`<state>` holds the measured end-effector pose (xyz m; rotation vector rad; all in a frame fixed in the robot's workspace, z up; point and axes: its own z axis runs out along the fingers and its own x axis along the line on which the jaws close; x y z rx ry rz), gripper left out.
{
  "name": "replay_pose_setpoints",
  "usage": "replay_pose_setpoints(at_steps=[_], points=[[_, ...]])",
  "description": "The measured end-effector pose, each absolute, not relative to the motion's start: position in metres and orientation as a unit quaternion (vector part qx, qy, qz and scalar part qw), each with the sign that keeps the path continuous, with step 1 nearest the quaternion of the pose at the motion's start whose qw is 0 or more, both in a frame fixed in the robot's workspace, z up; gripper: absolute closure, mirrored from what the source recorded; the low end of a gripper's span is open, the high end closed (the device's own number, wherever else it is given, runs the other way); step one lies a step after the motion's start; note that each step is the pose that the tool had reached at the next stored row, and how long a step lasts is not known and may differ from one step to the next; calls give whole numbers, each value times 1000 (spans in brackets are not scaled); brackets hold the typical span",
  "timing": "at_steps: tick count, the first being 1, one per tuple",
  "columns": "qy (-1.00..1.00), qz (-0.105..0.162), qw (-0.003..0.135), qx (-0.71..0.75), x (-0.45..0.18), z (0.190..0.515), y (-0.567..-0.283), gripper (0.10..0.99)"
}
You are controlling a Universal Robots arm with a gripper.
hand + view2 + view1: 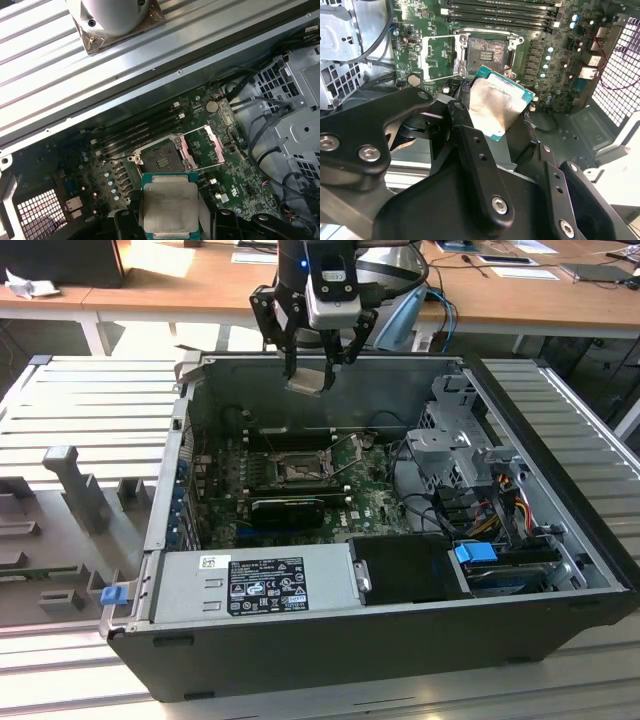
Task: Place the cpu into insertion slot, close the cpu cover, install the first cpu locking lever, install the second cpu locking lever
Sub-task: 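Place the cpu into insertion slot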
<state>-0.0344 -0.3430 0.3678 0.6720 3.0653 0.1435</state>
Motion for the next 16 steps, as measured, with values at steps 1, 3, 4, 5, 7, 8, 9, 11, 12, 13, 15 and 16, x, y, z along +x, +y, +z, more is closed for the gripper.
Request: replay_pose_setpoints(at_steps=[1,3,4,5,7,8,9,11,12,13,15,16], points=[[975,46,0,215,-34,368,-343,557],[974,46,1,223,-34,368,-343,557],[973,46,1,226,-34,368,-343,557],[973,46,1,228,-34,368,-343,557],[972,46,1,232,-34,368,-343,557],[971,46,1,234,-34,368,-343,557],[971,46,1,237,-34,368,-343,557],[970,46,1,240,-34,367,-343,557],[969,46,1,242,-34,367,-343,557],[969,46,1,243,-34,367,-343,557],[968,46,2,248,-34,367,-343,557],[967,46,2,250,-34,367,-343,557]])
